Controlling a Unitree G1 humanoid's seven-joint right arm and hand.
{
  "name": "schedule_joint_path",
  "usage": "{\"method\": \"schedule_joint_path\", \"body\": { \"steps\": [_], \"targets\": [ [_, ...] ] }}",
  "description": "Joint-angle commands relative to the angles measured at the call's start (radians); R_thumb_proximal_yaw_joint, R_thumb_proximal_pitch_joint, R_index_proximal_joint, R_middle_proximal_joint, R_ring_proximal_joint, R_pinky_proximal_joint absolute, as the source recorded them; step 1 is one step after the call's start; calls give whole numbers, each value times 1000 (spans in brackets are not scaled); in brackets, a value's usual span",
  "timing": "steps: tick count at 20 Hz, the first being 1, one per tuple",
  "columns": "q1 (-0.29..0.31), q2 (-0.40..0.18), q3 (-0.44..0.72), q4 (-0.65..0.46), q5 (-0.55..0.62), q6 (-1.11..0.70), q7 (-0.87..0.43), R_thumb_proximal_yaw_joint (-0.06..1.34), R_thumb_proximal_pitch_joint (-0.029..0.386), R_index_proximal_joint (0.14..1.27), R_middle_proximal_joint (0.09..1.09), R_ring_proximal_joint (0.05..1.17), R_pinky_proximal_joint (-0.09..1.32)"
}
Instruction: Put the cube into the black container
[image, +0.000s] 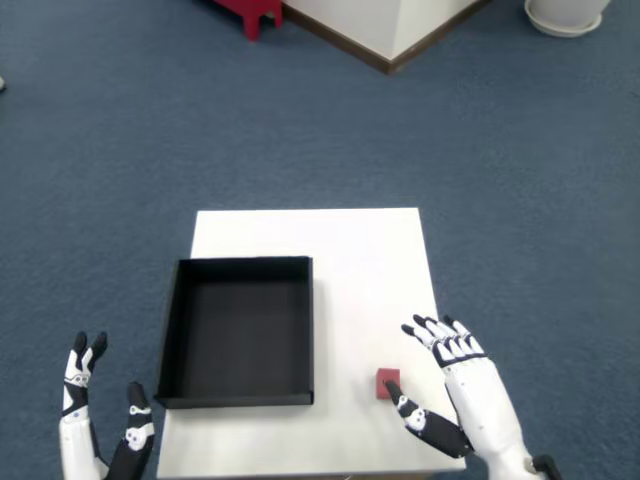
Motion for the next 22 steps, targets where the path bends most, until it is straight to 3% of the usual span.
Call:
{"method": "schedule_joint_path", "body": {
  "steps": [1, 10, 22],
  "targets": [
    [-22, -17, 8, 14, 0, 42, -55, 358, 71, 308, 186, 225, 35],
    [-4, -34, 7, -47, -9, 165, -12, 369, 22, 346, 200, 225, 18],
    [-6, -112, -66, -268, 20, 410, 198, 436, -1, 406, 215, 229, 24]
  ]
}}
